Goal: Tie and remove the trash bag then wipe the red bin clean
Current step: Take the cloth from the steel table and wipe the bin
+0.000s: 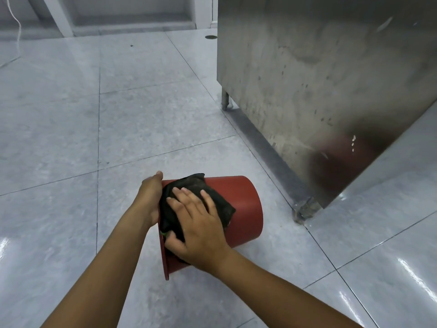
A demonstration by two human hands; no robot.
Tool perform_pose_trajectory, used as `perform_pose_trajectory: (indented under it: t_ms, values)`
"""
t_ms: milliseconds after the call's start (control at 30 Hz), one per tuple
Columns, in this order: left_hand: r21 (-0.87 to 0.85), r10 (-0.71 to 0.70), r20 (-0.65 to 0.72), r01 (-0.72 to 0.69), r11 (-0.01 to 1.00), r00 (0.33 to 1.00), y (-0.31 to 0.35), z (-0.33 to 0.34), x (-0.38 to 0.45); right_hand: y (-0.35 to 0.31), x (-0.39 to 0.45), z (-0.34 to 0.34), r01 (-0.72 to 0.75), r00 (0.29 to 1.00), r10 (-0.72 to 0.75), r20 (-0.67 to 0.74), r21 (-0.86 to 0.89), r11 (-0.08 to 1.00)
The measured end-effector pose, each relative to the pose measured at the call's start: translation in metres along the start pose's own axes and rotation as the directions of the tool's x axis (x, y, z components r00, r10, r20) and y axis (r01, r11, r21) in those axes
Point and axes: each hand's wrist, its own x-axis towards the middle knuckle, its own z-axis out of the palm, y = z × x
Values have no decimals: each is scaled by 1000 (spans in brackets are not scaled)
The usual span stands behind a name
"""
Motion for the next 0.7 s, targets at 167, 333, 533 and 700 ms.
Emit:
perform_pose_trajectory:
  t_ms: [167, 333, 533, 700]
  values:
    - [102, 92, -22, -89, 991, 996, -11, 0, -1, 15, 17, -10, -253, 967, 252, 30, 32, 967]
    - [200, 219, -8, -213, 956, 976, -21, -4, -12, 46, 34, -22, -398, 917, 398, 16, 28, 917]
    - [208, 271, 117, -290, 934, 956, -23, 4, -33, 92, 27, -46, -591, 806, 592, 11, 79, 803]
    - [430, 499, 339, -603, 672, 798, -16, 26, -59, 121, 7, -61, -806, 524, 852, -18, 313, 502]
